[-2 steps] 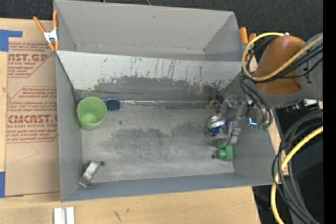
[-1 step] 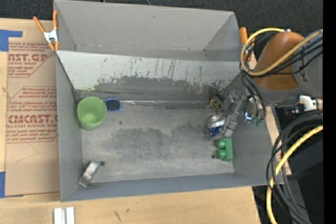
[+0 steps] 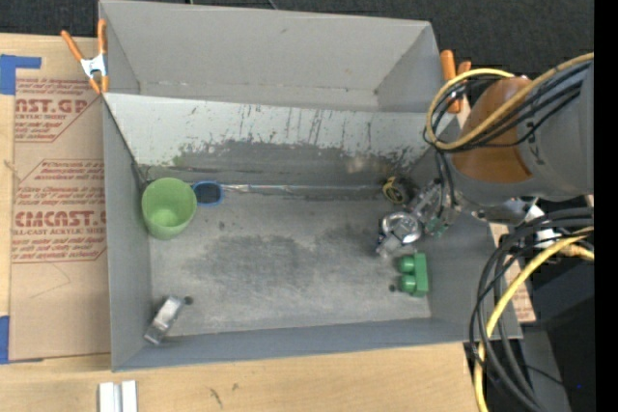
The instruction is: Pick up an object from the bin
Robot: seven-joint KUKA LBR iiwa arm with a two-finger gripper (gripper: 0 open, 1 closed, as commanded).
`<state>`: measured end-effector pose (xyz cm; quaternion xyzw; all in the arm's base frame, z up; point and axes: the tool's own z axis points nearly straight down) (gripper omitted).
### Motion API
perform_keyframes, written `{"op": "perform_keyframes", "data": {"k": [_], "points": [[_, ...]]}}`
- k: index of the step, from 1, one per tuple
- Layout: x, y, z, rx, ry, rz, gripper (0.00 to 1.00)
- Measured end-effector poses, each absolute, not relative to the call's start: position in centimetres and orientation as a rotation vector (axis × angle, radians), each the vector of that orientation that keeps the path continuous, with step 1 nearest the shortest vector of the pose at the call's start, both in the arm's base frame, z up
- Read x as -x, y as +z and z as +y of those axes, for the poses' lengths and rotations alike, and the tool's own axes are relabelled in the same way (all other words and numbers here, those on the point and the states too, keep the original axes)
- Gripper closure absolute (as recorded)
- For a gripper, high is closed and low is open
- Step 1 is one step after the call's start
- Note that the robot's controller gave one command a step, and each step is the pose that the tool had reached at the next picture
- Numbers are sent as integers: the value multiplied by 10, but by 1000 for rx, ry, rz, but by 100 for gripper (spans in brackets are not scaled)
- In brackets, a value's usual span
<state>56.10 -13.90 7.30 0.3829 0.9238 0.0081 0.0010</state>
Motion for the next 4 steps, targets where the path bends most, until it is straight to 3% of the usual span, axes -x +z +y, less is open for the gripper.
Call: {"op": "perform_keyframes", "data": {"k": [1,2,3,4], "points": [[-562,73,-136,-1196,5,2904,0],[-562,73,-138,-1200,1,2902,100],[-563,94,-137,-1197,2,2901,100],[-564,152,-137,-1193,2,2899,100]]}}
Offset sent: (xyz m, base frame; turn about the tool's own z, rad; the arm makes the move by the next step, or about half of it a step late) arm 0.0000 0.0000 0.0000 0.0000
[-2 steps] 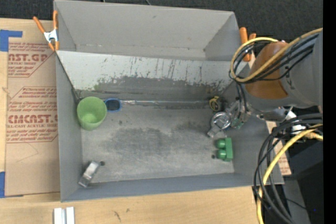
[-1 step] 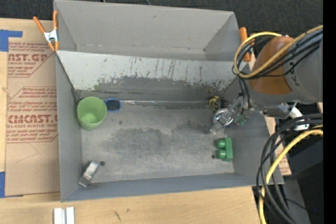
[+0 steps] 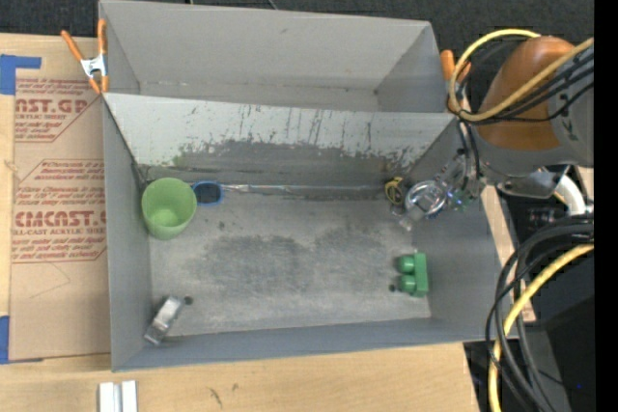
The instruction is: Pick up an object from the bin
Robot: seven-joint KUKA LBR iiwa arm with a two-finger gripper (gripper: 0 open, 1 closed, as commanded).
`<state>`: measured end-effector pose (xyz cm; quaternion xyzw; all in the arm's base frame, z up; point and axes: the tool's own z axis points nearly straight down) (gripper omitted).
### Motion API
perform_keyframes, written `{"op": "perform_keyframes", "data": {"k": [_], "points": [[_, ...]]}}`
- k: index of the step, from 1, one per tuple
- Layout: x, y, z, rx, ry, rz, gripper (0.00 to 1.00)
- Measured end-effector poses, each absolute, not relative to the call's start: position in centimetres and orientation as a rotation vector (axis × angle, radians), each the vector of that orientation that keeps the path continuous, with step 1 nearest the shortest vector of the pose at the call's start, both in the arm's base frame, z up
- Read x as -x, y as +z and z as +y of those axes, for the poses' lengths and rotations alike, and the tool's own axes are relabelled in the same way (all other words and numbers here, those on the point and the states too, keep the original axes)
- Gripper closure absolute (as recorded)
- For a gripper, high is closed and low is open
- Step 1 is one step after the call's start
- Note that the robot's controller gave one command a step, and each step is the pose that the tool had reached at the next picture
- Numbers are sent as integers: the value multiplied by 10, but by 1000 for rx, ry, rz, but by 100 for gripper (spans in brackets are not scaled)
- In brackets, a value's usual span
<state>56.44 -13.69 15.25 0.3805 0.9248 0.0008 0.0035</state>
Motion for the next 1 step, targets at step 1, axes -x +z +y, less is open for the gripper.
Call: {"op": "perform_keyframes", "data": {"k": [1], "points": [[-565,162,-136,-1192,1,2904,100]]}}
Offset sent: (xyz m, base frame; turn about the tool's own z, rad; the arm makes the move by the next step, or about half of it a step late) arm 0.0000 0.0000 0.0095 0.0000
